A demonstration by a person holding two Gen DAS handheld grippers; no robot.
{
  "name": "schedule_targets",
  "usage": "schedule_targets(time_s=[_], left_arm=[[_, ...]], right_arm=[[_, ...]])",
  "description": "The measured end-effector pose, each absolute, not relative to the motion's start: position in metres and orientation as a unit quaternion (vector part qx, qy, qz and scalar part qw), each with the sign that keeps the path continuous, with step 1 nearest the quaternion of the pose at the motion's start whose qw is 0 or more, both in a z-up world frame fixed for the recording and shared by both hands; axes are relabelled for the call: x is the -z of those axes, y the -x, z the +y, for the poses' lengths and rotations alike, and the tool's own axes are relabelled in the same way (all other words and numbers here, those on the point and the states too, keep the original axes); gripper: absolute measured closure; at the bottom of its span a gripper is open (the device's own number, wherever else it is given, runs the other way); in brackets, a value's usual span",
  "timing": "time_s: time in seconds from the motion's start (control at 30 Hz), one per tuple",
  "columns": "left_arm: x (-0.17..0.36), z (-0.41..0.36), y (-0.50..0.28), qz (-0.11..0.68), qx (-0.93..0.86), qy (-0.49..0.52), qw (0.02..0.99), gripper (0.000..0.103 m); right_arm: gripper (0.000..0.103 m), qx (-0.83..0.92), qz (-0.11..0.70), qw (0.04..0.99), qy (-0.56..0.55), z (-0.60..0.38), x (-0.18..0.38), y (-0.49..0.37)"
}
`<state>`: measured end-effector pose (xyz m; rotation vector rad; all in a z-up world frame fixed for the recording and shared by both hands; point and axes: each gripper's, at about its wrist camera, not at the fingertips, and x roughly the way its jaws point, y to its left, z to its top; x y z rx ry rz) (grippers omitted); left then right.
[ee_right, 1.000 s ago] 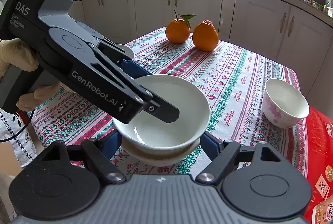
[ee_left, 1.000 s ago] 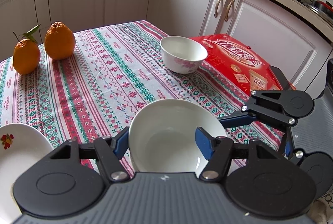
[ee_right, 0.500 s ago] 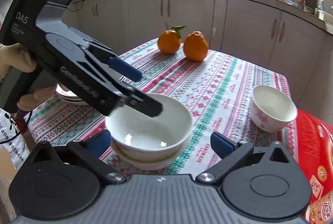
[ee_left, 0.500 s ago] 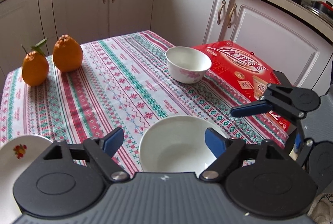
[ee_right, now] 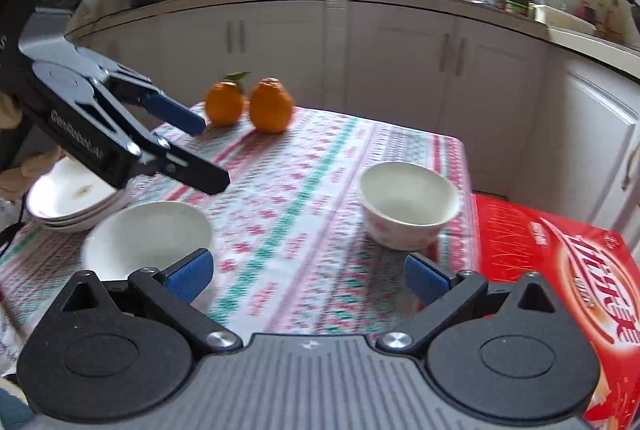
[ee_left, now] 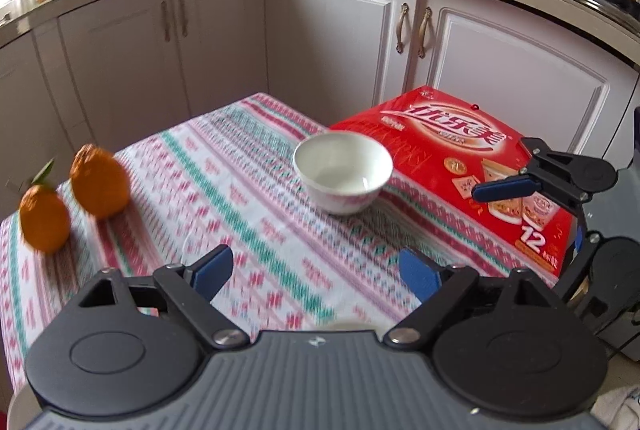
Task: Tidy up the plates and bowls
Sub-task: 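Grasp the remaining white bowl rim with the left gripper while the right grasps opposite, then lift the bowl with both grippers and carry it over the nested bowls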
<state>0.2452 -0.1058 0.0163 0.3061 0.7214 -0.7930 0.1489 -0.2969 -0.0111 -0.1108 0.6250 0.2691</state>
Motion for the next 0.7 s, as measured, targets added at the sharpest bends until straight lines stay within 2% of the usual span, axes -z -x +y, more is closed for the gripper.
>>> schedule_targets(time_s=[0.33,0.5,0.63,0.67,0.7], left_arm=[[0.002,-0.165,-0.303,0.353,0.404,-0.164,0.828,0.014],[0.015,-0.190,-0.333,0.366,0.412,-0.166,0.818,0.019],[0.026,-0.204,-0.353,0.377,0.417,-0.165,0.811,0.019],[0.029,-0.207,-0.357,0.380,0.419,-0.163,0.808,0.022],[0.032,-0.210,-0.361,0.384,0.420,-0.161,0.806,0.031]], right_arm=[[0.000,-0.104,0.321,0.939,0.066,-0.326,0.030,-0.196],[0.000,-0.102,0.325,0.937,0.073,-0.339,0.039,-0.222],[0.001,-0.107,0.331,0.935,0.066,-0.347,0.046,-0.241],[0.003,-0.107,0.334,0.934,0.064,-0.349,0.049,-0.246],[0.006,-0.107,0.334,0.934,0.063,-0.351,0.050,-0.250]])
